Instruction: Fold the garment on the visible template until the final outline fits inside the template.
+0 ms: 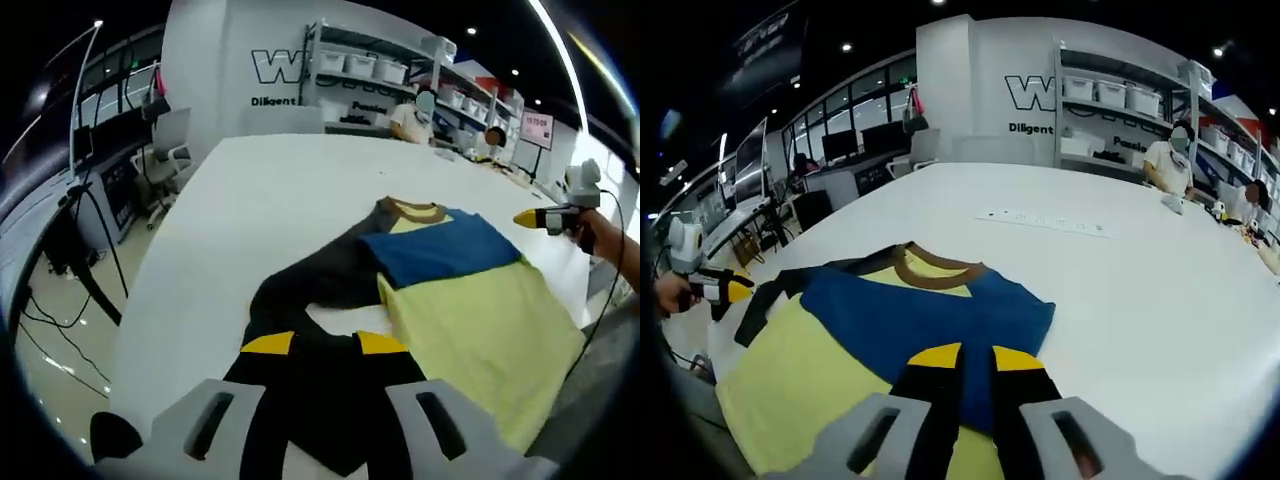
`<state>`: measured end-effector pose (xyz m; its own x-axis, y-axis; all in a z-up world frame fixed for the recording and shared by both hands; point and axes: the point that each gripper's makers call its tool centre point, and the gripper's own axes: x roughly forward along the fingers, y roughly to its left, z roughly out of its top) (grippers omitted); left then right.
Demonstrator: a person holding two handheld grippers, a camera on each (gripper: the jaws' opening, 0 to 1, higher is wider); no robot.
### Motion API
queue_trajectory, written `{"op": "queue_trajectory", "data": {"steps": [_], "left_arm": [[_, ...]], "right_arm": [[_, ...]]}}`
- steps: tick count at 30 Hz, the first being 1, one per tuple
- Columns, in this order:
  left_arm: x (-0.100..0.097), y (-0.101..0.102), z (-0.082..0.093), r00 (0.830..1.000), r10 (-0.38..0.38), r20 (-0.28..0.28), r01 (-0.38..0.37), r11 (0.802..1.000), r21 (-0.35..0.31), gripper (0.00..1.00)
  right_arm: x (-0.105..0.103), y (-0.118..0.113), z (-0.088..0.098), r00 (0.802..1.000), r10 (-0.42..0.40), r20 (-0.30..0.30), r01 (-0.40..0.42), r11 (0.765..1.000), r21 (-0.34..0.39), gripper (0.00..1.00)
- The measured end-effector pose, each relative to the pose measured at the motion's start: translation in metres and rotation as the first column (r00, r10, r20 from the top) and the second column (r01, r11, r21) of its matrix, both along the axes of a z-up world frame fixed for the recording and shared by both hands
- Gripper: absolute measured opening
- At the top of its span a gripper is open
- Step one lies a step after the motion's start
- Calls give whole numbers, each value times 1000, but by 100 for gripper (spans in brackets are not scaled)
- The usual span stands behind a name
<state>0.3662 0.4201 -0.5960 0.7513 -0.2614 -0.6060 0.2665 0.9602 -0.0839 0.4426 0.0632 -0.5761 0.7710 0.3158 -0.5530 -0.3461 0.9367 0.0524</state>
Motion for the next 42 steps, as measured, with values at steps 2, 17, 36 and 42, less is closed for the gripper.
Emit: {"op": "queue_trajectory", "data": {"steps": [2,17,36,42], "left_arm": [[-5,-1,-1,1000,2,1,-2,1000,1,16],[-41,-32,-28,982,-162,-98,162,987,-9,21],[-40,-31,-40,968,-204,-148,222,968,118,17],[-40,-33,-40,972,-166,-164,186,976,117,8]], "right_arm": [[-1,1,0,1000,2,0,-2,1000,-1,4],[-22,11,-8,999,48,-26,-49,998,-33,8],[-59,37,-12,989,124,-83,-124,992,10,17],[-67,32,-22,988,126,-90,-129,991,-26,24]]}}
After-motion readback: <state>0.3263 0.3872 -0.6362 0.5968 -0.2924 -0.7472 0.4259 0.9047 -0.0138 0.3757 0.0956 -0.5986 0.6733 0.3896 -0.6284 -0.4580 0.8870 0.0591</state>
